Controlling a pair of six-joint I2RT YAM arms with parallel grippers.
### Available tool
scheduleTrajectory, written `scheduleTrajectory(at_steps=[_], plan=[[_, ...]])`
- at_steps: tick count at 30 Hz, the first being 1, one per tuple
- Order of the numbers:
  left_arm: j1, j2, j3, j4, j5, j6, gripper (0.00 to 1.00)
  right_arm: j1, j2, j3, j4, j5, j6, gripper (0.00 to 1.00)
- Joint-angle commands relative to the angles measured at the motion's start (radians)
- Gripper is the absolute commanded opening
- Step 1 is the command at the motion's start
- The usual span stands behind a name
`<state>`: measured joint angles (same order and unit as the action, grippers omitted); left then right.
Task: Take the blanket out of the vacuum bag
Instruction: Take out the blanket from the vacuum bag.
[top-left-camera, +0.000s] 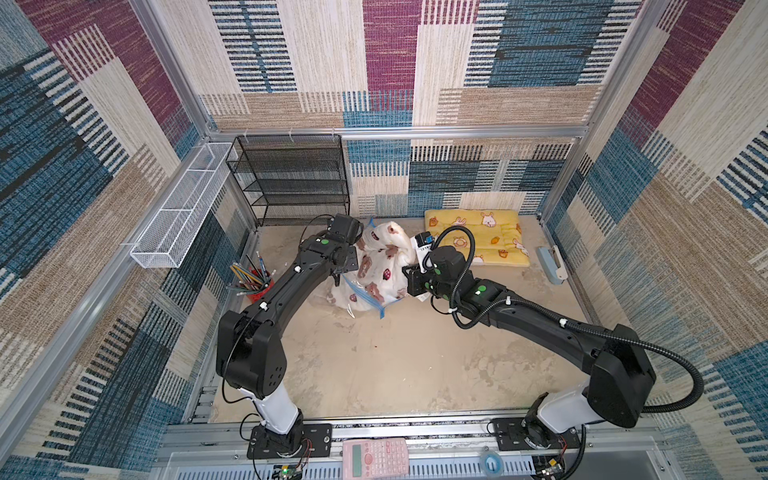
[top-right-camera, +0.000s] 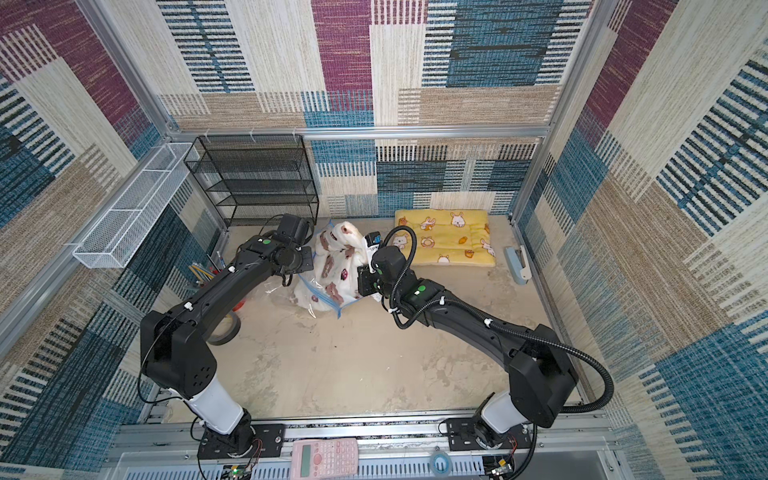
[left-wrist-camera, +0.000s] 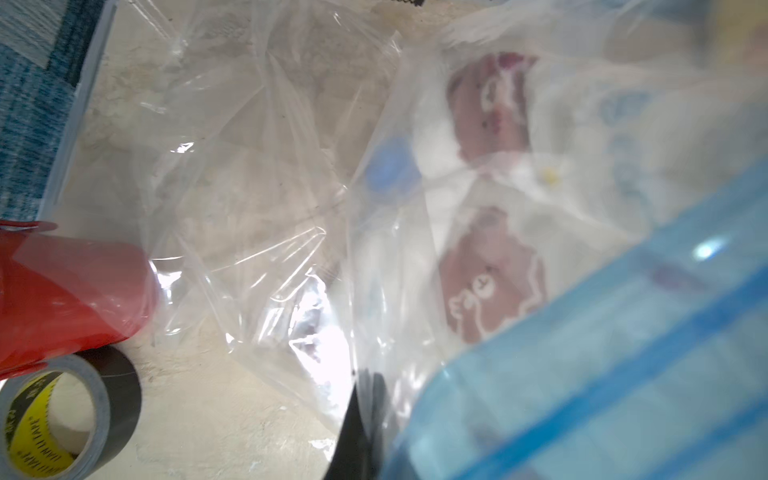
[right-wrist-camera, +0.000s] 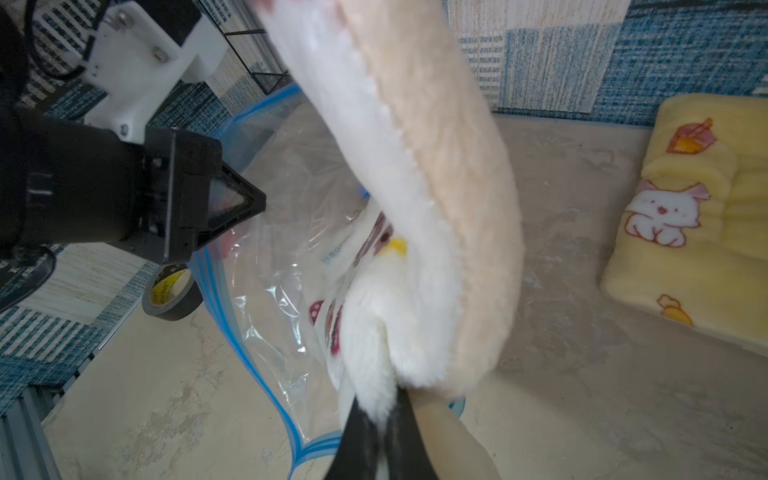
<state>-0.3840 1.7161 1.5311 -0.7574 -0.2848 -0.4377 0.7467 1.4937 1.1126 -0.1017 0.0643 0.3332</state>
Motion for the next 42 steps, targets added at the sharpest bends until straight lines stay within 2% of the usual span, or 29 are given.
scheduleTrajectory(at_steps=[1,5,9,14,20,28,31,35,38,42], plan=[[-0.001,0.027,0.014,0.038,0.115,0.095,0.00,-0.001,-0.001,-0.051,0.089,0.079,0.095,0.00],[0.000,0.050,0.059,0.034,0.035,0.146,0.00,0.000,-0.004,-0.123,0.186,0.071,0.136,0.00],[-0.001,0.072,0.088,0.030,0.021,0.220,0.00,0.000,0.008,-0.149,0.252,0.030,0.147,0.00],[0.000,0.081,0.092,0.059,0.059,0.357,0.00,-0.001,0.019,-0.166,0.295,-0.041,0.154,0.00],[0.006,0.051,0.011,0.147,0.006,0.451,0.00,0.000,0.057,-0.161,0.320,-0.170,0.152,0.00],[0.006,0.085,-0.010,0.107,-0.141,0.400,0.00,0.000,0.050,-0.196,0.360,-0.179,0.141,0.00],[-0.003,0.049,-0.074,0.123,-0.064,0.420,0.00,0.000,0.042,-0.212,0.373,-0.189,0.136,0.00],[-0.026,-0.041,-0.225,0.290,0.061,0.477,0.00,0.001,0.026,-0.257,0.457,-0.290,0.126,0.00],[-0.032,-0.057,-0.247,0.305,0.066,0.492,0.00,0.005,0.011,-0.295,0.518,-0.334,0.124,0.00],[-0.031,-0.053,-0.278,0.333,0.052,0.480,0.00,0.004,0.006,-0.289,0.460,-0.281,0.111,0.00]])
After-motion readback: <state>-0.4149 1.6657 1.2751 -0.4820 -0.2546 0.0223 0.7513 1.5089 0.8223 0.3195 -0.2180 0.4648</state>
